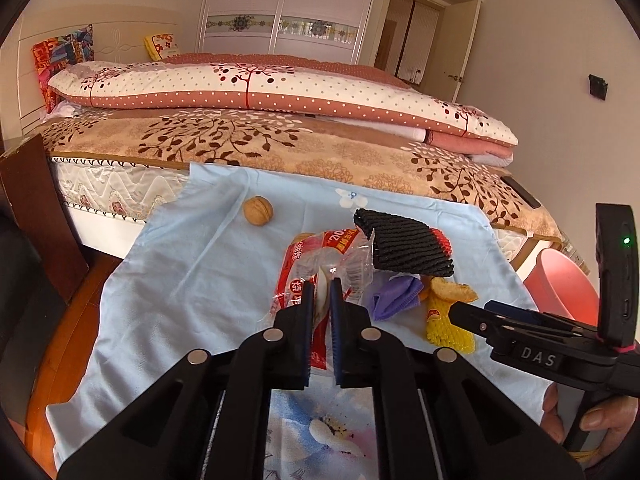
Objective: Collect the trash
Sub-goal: 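Lift the snack wrapper with the left tool while the right tool grasps the yellow foam net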
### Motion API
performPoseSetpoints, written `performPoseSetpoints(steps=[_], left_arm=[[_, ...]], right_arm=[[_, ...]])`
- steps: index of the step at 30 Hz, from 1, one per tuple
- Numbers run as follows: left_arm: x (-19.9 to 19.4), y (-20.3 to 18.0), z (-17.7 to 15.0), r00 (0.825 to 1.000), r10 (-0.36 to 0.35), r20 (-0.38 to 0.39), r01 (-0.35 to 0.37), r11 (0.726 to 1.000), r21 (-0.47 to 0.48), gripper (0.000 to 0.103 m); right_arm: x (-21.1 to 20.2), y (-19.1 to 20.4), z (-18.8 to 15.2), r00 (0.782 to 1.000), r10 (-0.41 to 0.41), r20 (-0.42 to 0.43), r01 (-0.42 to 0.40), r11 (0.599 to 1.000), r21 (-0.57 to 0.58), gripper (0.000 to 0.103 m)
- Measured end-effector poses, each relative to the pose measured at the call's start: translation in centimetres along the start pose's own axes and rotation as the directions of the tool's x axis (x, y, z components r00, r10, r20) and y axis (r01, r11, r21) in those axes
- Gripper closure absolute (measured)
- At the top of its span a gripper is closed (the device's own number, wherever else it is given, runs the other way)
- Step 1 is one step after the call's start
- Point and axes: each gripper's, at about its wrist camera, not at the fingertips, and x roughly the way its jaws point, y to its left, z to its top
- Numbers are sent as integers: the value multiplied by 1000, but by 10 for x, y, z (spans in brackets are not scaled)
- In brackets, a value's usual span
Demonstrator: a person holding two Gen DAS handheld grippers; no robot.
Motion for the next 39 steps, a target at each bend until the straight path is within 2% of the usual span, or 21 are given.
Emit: performPoseSetpoints(steps=[7,12,24,28,33,36,39], left_arm=[[-12,12,0,1000,-18,25,19,1000,-25,95],[-8,11,-3,999,-40,26,41,999,-1,95],[14,21,3,992,-125,-1,125,992,-23,95],[17,18,2,990,-139,-16,139,990,-22,95],[12,20,-2,989,-144,-17,144,989,-28,95],[8,24,-2,990,-138,-12,137,989,-47,95],[6,26,-2,991,-130,-14,128,990,-63,95]], right_arm=[[21,2,1,999,-17,-36,19,998,65,42],[33,-3,0,998,-47,-48,52,993,106,42],[32,-9,-6,996,-89,-5,90,992,90,43],[30,-6,-9,993,-121,-16,121,991,54,51],[15,-14,-10,997,-75,-10,76,990,121,51],[5,-21,-5,996,-84,36,79,987,138,49],[8,-29,3,997,-74,34,67,984,167,47]])
